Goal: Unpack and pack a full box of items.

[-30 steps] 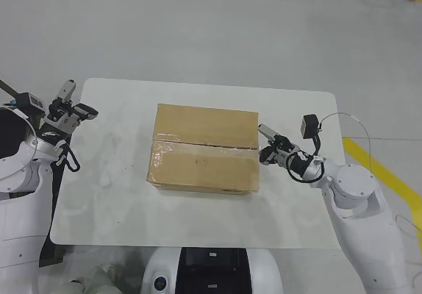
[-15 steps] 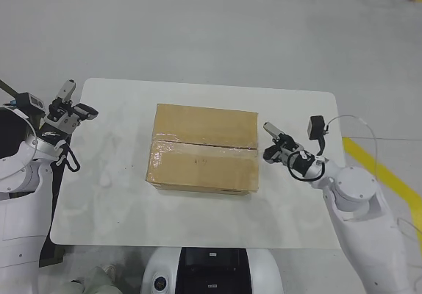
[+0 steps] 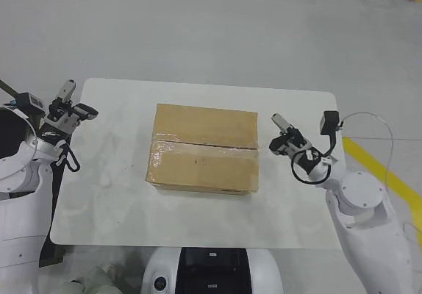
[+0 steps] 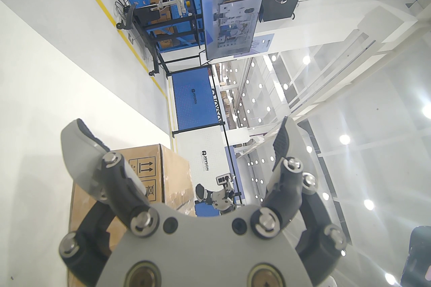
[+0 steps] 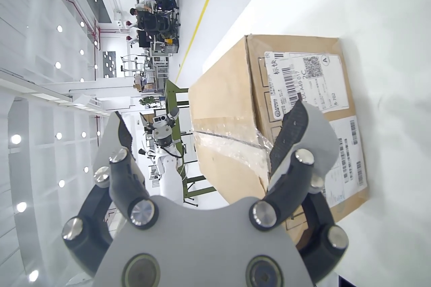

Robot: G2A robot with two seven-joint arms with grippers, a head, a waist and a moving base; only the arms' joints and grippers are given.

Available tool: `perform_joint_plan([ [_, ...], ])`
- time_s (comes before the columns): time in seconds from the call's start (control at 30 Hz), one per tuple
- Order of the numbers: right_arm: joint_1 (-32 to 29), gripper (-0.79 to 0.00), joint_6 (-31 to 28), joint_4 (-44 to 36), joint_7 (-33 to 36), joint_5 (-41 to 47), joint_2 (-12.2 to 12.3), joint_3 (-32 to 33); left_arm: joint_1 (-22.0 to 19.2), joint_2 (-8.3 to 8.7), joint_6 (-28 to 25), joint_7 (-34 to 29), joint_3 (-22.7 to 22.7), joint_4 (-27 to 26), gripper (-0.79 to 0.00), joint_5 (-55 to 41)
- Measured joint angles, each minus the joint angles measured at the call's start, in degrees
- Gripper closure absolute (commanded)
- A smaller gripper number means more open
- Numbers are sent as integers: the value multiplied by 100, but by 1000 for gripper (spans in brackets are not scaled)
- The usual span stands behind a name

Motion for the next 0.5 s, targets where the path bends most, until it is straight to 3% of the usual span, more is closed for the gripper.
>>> perform_joint_plan([
  [0.5, 425, -785, 130, 405, 301, 35, -28, -425, 0, 0, 0, 0, 0, 0, -785, 0],
])
